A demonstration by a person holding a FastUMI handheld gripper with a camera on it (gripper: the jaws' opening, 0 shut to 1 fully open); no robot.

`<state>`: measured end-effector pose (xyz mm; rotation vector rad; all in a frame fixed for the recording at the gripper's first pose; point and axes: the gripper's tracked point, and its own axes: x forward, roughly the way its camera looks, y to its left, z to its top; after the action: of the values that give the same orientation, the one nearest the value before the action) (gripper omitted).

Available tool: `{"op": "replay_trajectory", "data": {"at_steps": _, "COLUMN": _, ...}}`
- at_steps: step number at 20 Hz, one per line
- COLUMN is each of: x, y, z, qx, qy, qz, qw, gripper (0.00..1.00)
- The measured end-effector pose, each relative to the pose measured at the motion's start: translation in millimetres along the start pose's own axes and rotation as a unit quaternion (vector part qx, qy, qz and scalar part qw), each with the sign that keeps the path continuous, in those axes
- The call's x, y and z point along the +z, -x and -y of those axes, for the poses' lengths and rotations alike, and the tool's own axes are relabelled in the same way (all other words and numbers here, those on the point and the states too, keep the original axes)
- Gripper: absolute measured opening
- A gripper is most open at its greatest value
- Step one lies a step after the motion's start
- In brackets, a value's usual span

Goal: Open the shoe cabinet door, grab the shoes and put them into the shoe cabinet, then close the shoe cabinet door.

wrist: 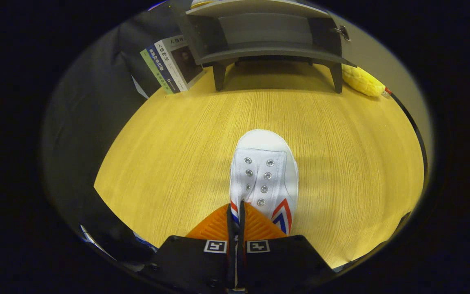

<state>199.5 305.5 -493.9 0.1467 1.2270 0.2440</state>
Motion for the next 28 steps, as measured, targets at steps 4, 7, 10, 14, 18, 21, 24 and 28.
{"op": "replay_trajectory", "data": {"at_steps": 4, "x": 26, "y": 22, "z": -8, "qx": 0.035, "qy": -0.029, "qz": 0.045, "qw": 0.998, "gripper": 0.03}}
{"op": "replay_trajectory", "data": {"at_steps": 7, "x": 43, "y": 34, "z": -20, "qx": 0.056, "qy": -0.035, "qz": 0.068, "qw": 0.995, "gripper": 0.03}}
{"op": "replay_trajectory", "data": {"at_steps": 10, "x": 59, "y": 51, "z": -31, "qx": 0.086, "qy": -0.065, "qz": 0.082, "qw": 0.991, "gripper": 0.03}}
{"op": "replay_trajectory", "data": {"at_steps": 14, "x": 92, "y": 69, "z": -45, "qx": 0.125, "qy": -0.107, "qz": 0.108, "qw": 0.98, "gripper": 0.03}}
{"op": "replay_trajectory", "data": {"at_steps": 18, "x": 137, "y": 97, "z": -49, "qx": 0.137, "qy": -0.108, "qz": 0.153, "qw": 0.973, "gripper": 0.03}}
{"op": "replay_trajectory", "data": {"at_steps": 21, "x": 174, "y": 120, "z": -51, "qx": 0.148, "qy": -0.11, "qz": 0.189, "qw": 0.965, "gripper": 0.03}}
{"op": "replay_trajectory", "data": {"at_steps": 24, "x": 214, "y": 136, "z": -54, "qx": 0.149, "qy": -0.098, "qz": 0.221, "qw": 0.959, "gripper": 0.03}}
{"op": "replay_trajectory", "data": {"at_steps": 28, "x": 265, "y": 159, "z": -54, "qx": 0.153, "qy": -0.097, "qz": 0.262, "qw": 0.948, "gripper": 0.03}}
